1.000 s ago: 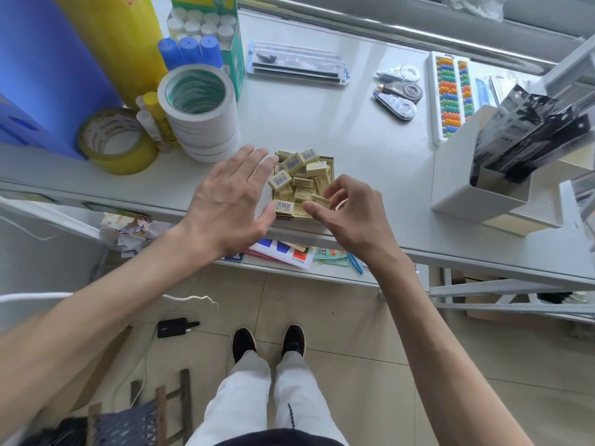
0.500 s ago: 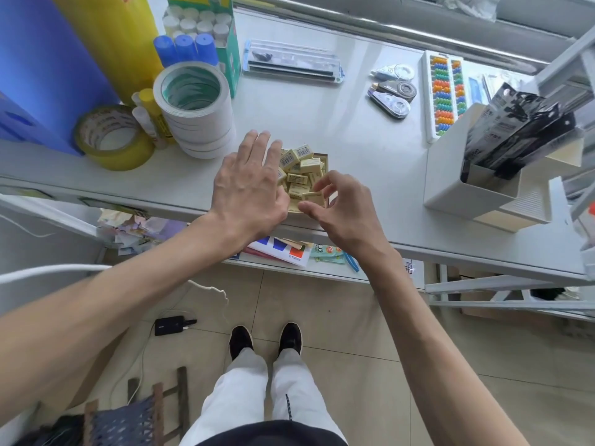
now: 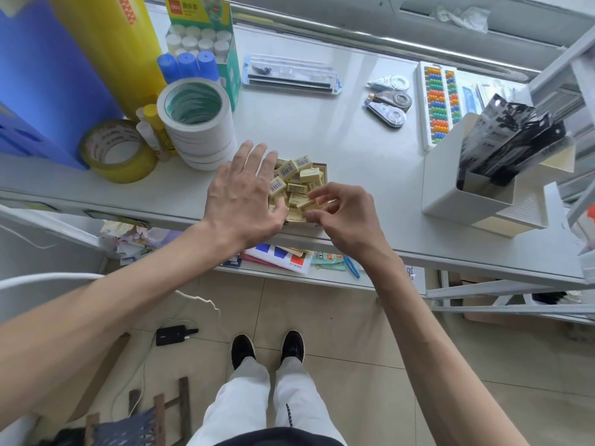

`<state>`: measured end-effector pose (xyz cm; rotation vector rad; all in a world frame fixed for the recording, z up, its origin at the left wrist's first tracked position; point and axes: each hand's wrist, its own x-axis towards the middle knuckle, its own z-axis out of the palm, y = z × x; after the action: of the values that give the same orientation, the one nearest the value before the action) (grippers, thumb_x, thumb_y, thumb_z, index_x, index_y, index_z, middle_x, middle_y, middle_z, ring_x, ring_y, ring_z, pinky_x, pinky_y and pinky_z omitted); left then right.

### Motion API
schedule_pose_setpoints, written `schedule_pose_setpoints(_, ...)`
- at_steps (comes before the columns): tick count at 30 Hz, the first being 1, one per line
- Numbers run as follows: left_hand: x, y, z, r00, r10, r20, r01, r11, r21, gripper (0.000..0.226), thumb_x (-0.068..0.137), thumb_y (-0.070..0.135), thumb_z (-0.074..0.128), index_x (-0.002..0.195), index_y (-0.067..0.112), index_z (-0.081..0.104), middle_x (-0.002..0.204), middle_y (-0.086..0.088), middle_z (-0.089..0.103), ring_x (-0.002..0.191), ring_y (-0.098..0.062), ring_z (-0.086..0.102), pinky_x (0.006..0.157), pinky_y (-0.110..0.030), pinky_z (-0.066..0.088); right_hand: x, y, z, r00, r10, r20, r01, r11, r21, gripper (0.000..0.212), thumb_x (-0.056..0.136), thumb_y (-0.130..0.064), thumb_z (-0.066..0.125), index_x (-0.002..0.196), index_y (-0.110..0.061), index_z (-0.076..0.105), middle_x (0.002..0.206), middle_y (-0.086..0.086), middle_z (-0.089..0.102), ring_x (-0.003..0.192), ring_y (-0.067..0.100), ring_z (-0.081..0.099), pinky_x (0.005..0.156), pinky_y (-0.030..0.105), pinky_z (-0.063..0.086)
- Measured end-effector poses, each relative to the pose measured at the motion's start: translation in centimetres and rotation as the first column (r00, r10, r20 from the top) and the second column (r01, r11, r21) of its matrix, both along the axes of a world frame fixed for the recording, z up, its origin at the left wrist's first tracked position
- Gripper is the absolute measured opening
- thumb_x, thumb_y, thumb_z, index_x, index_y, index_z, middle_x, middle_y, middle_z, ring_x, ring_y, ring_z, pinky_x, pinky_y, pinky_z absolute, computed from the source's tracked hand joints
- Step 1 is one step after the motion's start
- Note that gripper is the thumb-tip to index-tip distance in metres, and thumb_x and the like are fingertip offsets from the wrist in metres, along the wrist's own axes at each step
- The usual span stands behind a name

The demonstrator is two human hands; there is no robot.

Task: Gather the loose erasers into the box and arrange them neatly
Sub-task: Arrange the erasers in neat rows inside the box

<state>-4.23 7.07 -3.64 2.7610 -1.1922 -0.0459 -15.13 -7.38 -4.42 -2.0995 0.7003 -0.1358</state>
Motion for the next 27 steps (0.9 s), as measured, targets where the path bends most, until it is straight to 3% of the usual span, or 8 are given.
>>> schedule_pose_setpoints(7,0.0,0.5,0.2,1.000,-0.027,-0.002,0.027,1.000,0.000,0.075,0.085,0.047,0.051,0.148,0.013,0.031,0.154,-0.009,0.034,0.145,-0.025,0.023,0.113,-0.044,0.027,0.4,0.2,0.4,1.000,0.024,-0.002,-0.024,0.998,-0.054,0.016,0.080,-0.022,0.081,0.088,-0.010,0.077,0.076,0.000,0.071,0.069,0.005,0.066,0.054,0.008,0.048)
schedule_pose_setpoints(12,0.1,1.3,0.0,0.999,-0.043,-0.024,0.044,0.999,0.028,0.074,0.084,0.045,0.052,0.148,0.013,0.030,0.153,-0.008,0.034,0.145,-0.025,0.024,0.113,-0.044,0.027,0.8,0.4,0.0,0.998,0.063,-0.028,-0.065,0.996,-0.057,0.012,0.083,-0.020,0.078,0.090,-0.011,0.073,0.079,-0.003,0.067,0.064,-0.001,0.055,0.051,0.003,0.038)
schedule_pose_setpoints(17,0.2,1.7,-0.3,0.998,-0.048,-0.035,0.049,0.999,0.023,0.072,0.087,0.043,0.053,0.147,0.011,0.031,0.151,-0.009,0.037,0.143,-0.025,0.028,0.112,-0.043,0.029,1.1,0.1,-0.3,0.992,0.119,-0.046,-0.122,0.991,-0.059,0.010,0.087,-0.017,0.073,0.095,-0.012,0.075,0.088,0.000,0.069,0.066,-0.001,0.055,0.057,0.011,0.037)
schedule_pose_setpoints(21,0.3,1.7,-0.6,0.998,-0.050,-0.037,0.051,0.998,0.021,0.072,0.086,0.044,0.053,0.146,0.011,0.033,0.149,-0.010,0.039,0.140,-0.025,0.031,0.110,-0.044,0.032,1.0,-0.1,-0.1,0.992,0.119,-0.045,-0.121,0.992,-0.045,0.013,0.088,-0.018,0.073,0.098,-0.010,0.074,0.090,0.000,0.069,0.069,-0.001,0.056,0.055,0.006,0.039)
schedule_pose_setpoints(27,0.3,1.7,-0.7,0.998,-0.059,-0.027,0.060,0.998,0.030,0.073,0.083,0.046,0.054,0.145,0.012,0.035,0.148,-0.009,0.041,0.140,-0.025,0.033,0.108,-0.045,0.034,1.3,0.7,-0.3,0.985,0.143,-0.092,-0.149,0.986,-0.068,0.009,0.093,-0.017,0.067,0.098,-0.011,0.065,0.091,-0.002,0.063,0.078,0.010,0.058,0.063,0.016,0.043)
